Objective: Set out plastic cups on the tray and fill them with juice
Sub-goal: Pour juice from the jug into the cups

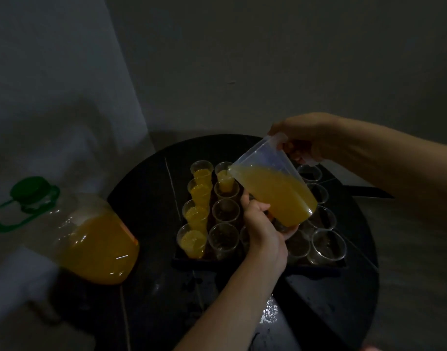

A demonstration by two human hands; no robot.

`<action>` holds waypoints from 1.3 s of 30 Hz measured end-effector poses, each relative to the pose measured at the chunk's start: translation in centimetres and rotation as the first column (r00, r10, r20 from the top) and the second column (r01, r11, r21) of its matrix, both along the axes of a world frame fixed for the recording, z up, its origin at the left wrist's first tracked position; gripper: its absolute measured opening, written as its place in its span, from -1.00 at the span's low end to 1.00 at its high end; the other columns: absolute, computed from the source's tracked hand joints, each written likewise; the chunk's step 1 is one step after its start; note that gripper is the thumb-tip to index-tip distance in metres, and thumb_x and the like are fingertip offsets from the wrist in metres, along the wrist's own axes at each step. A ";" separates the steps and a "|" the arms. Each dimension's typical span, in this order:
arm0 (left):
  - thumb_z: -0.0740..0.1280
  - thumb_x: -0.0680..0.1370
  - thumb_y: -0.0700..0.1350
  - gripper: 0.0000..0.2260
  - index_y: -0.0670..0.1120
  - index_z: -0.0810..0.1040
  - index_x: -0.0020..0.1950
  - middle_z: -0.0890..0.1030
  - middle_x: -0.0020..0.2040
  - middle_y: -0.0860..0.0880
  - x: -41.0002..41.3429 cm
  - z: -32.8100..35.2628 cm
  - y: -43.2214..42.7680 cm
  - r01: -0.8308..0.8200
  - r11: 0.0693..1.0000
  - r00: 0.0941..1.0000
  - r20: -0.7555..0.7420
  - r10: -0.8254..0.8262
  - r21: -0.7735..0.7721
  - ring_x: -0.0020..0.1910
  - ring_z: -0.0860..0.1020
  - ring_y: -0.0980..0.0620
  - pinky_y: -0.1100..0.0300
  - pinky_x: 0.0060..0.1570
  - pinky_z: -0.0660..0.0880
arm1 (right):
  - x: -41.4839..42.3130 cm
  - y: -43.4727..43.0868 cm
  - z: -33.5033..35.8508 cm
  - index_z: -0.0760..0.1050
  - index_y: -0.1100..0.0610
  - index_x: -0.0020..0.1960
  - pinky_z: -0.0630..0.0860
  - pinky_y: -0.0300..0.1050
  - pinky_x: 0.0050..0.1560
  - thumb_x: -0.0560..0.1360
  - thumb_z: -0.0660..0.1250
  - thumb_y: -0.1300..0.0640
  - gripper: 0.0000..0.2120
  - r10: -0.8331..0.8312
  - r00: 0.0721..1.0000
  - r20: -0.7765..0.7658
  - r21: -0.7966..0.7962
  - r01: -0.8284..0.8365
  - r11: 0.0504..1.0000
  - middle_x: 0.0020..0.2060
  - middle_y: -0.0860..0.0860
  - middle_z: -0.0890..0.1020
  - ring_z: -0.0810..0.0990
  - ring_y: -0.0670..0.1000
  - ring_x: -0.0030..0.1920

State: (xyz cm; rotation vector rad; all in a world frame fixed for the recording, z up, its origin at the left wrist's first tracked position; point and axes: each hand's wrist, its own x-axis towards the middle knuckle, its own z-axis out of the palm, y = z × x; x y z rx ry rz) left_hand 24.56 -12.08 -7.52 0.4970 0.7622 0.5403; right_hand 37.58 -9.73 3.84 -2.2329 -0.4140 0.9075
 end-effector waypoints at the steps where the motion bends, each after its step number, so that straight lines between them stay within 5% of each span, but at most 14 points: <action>1: 0.15 0.53 -0.20 -0.48 0.27 0.39 0.40 0.44 0.23 -0.10 0.0 0.0 0.0 -0.005 1.000 1.000 0.002 0.005 -0.004 0.15 0.47 -0.20 -0.36 0.14 0.49 | 0.0 0.0 0.0 0.47 0.13 -0.12 0.32 -0.24 -0.43 0.60 0.29 -0.02 -0.76 0.004 1.000 0.006 -0.008 -0.004 1.000 -0.41 0.02 0.44 0.36 -0.07 -0.43; 39: 0.15 0.51 -0.19 -0.49 0.24 0.45 0.38 0.42 0.24 -0.11 0.2 -0.3 -0.4 -0.011 0.997 1.000 -0.003 0.011 -0.079 0.17 0.45 -0.20 -0.37 0.15 0.48 | 0.1 0.7 -0.4 0.48 0.12 -0.14 0.35 -0.16 -0.31 0.61 0.28 -0.06 -0.73 0.051 0.998 0.022 -0.106 -0.048 0.993 -0.39 0.04 0.45 0.38 -0.03 -0.37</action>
